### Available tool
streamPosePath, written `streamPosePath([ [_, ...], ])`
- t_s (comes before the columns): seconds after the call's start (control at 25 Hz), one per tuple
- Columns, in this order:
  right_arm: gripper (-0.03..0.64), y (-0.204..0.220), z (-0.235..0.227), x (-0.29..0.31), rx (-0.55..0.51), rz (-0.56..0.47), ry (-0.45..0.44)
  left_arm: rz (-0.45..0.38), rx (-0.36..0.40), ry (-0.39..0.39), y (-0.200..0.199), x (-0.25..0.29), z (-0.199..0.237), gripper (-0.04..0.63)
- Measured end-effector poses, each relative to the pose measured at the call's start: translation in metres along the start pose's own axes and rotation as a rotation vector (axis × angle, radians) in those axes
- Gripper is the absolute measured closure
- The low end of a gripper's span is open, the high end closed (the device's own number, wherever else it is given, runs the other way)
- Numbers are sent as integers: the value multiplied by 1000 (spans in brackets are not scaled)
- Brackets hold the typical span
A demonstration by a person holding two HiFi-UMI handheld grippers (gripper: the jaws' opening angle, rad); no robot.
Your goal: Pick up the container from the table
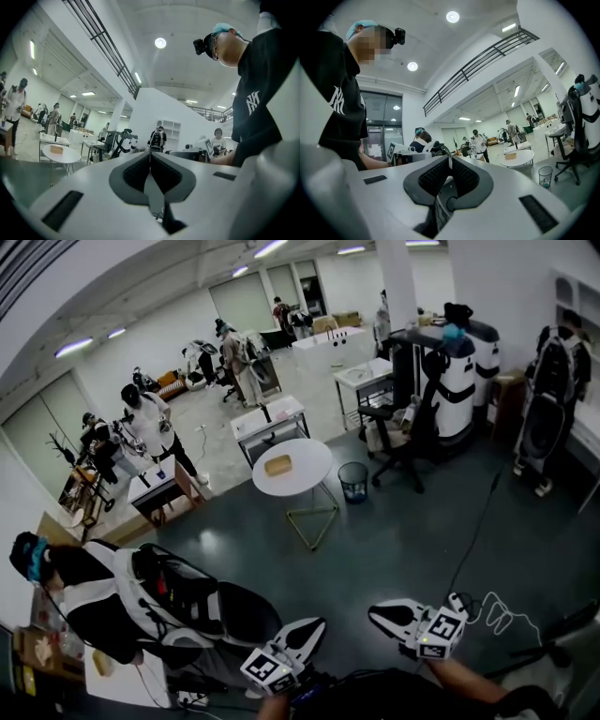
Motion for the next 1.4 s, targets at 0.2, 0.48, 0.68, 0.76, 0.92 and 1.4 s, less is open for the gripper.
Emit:
streamPosePath([
  [0.2,569,1,4,-6,-29,12,-18,26,-14,-5,7,5,-5,592],
  [0.48,569,7,-3,-46,-48,-2,-14,47,1,-7,32,30,-26,592],
  [0.68,569,15,-18,-75,-18,6,7,50,7,-13,37,49,-36,592],
  [0.76,569,17,-25,-82,-8,7,4,44,-14,-31,39,54,-38,592],
  [0.92,569,22,-30,-91,15,16,-5,40,-39,-54,44,56,-44,592],
  [1.4,569,11,-50,-73,28,32,-34,59,-71,-78,34,73,-16,592],
])
Point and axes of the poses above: the fingertips, and each gripper's own axes: x forward along the fingers, z to its left, y out of its underside, the point moved 2 cm from there along -x, backward along the fingers, and after that the axes turned 5 degrees about y, right-handed, at the moved point
